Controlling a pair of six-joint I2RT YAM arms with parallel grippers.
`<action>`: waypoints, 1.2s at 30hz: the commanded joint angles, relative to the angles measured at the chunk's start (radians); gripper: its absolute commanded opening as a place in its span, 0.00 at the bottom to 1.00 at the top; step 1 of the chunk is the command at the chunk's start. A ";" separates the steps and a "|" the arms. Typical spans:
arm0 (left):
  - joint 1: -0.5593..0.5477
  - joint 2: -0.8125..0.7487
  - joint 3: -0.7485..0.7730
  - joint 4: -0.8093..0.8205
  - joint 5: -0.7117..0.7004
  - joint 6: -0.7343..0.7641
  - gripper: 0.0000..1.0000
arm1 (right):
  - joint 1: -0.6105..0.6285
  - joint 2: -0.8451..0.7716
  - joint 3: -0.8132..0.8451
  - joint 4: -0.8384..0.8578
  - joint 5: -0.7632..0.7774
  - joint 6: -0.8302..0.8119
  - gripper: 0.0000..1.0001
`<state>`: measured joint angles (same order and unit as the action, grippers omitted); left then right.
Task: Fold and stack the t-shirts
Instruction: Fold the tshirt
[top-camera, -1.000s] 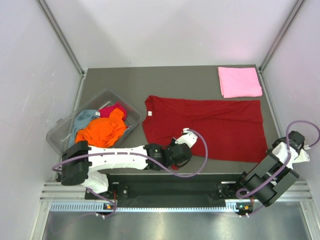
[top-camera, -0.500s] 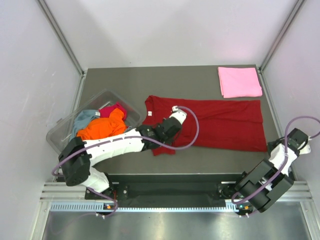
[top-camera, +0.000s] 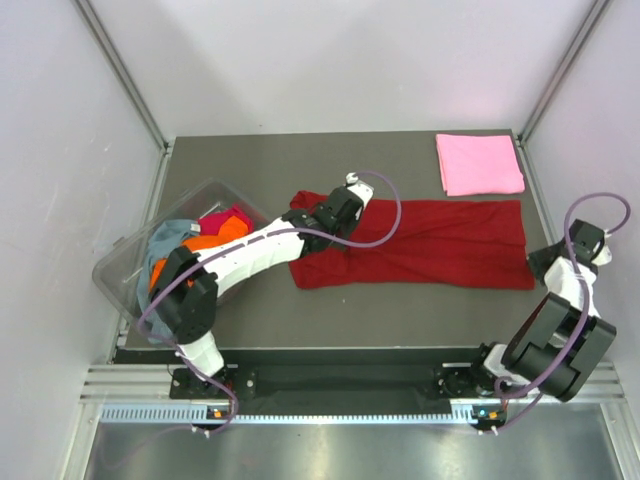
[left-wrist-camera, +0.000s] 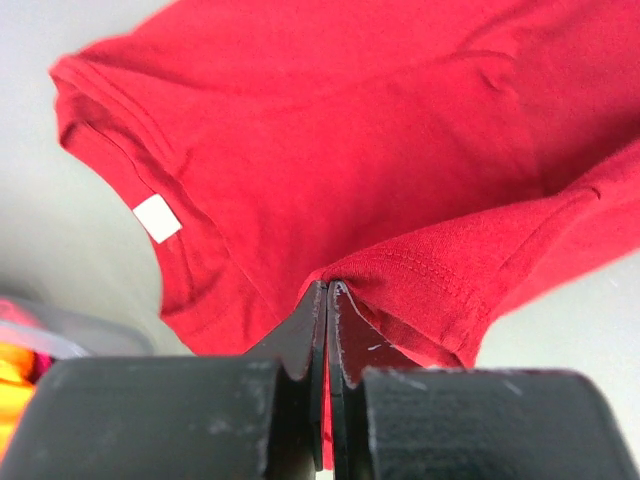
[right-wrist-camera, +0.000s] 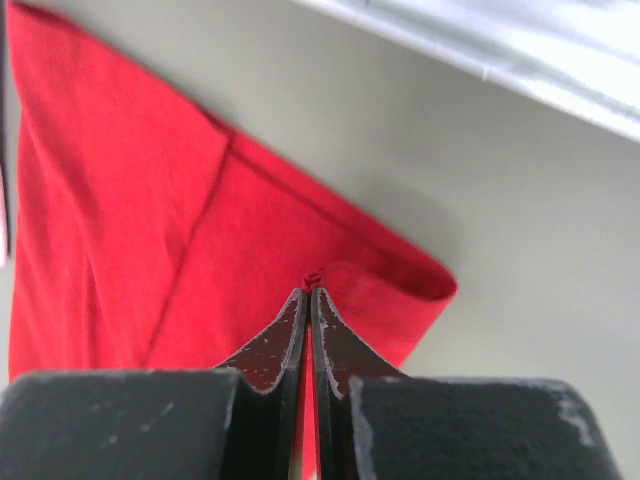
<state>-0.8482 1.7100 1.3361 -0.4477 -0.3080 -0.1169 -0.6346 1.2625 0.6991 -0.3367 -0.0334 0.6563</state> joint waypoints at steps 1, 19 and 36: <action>0.041 0.046 0.096 -0.002 0.027 0.051 0.00 | 0.004 0.069 0.079 0.025 0.087 0.019 0.00; 0.115 0.217 0.242 -0.062 0.084 0.065 0.00 | 0.068 0.248 0.190 0.114 -0.010 0.051 0.00; 0.152 0.267 0.262 -0.065 0.084 0.080 0.00 | 0.098 0.333 0.258 0.065 0.089 0.035 0.00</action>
<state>-0.7078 1.9636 1.5593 -0.5110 -0.2237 -0.0544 -0.5430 1.5822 0.8997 -0.2878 0.0334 0.6994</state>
